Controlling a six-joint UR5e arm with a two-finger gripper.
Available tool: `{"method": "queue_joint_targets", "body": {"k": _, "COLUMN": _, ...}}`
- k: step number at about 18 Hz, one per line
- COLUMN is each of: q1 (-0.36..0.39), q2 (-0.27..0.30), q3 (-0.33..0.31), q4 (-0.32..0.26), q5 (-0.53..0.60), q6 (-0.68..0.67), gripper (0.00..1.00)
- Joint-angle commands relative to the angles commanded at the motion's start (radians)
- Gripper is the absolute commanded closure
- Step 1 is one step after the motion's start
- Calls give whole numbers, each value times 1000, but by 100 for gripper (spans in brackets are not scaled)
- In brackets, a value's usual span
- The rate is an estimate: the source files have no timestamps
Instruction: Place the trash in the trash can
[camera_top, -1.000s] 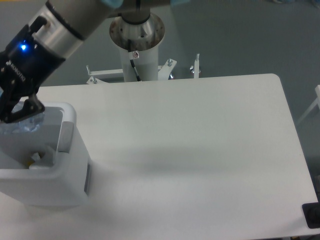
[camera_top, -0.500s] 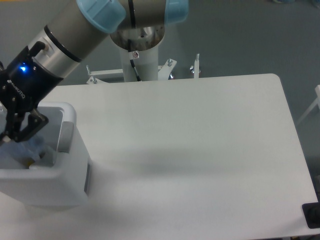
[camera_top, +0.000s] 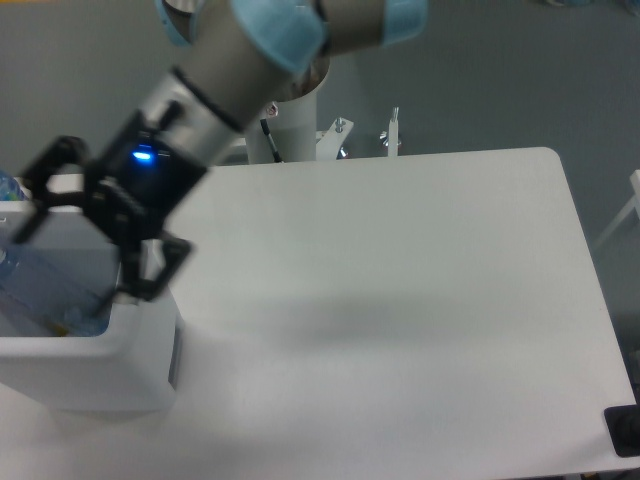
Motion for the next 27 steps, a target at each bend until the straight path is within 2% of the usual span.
{"method": "queue_joint_targets", "body": {"k": 3, "q1": 97, "q2": -32, "q3": -46, "q4": -3, "q5": 38, "q6": 127, "gripper": 0}}
{"method": "queue_joint_targets", "body": {"k": 7, "q1": 149, "q2": -87, "q3": -78, "q4": -12, "q5": 256, "q6": 284, "gripper": 0}}
{"method": "queue_joint_targets", "body": {"k": 10, "q1": 148, "q2": -110, "q3": -100, "q4": -31, "q5": 440, "q6": 295, "gripper": 0}}
{"method": "queue_joint_targets", "body": {"k": 15, "q1": 114, "q2": -137, "q3": -95, "q4": -31, "q5": 639, "q6": 319, "gripper": 0}}
{"method": "queue_joint_targets", "body": {"k": 20, "q1": 77, "q2": -144, "q3": -109, "q4": -32, "q5": 840, "q6": 413, "gripper": 0}}
{"method": "queue_joint_targets", "body": {"k": 22, "q1": 54, "q2": -143, "q3": -118, "q4": -32, "q5": 929, "q6": 518, "gripper": 0}}
{"method": "queue_joint_targets", "body": {"k": 24, "q1": 36, "q2": -143, "q3": -123, "q4": -35, "q5": 979, "q6": 539, "gripper": 0}}
{"method": "queue_joint_targets", "body": {"k": 27, "q1": 36, "q2": -141, "q3": -123, "q4": -37, "q5": 979, "q6": 543, "gripper": 0}}
